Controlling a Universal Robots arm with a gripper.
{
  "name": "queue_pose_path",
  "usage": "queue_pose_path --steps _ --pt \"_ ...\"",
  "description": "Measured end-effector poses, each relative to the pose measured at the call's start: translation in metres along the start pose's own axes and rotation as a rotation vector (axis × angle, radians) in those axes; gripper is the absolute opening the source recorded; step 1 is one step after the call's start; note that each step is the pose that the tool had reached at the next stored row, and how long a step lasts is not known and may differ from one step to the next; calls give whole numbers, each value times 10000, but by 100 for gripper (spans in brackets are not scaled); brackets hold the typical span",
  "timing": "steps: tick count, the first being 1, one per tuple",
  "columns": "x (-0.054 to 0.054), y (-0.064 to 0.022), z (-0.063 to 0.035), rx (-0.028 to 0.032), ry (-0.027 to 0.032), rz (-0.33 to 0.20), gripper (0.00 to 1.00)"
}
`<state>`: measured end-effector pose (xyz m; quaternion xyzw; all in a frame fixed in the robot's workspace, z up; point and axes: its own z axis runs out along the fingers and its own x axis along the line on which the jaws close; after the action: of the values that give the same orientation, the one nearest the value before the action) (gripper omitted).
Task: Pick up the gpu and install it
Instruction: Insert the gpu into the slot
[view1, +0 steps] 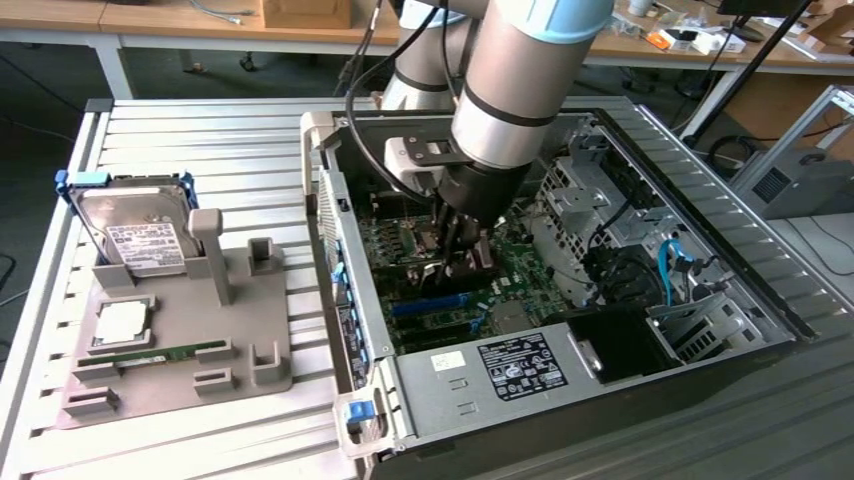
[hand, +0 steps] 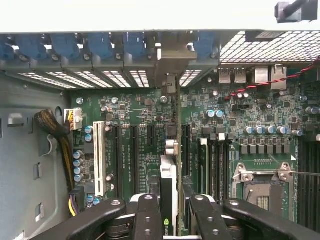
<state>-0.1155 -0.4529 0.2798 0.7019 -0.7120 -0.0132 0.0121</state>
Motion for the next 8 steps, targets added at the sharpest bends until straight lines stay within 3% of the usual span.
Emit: queue_pose_path --steps 8 --pt "1 37 2 0 1 -1 27"
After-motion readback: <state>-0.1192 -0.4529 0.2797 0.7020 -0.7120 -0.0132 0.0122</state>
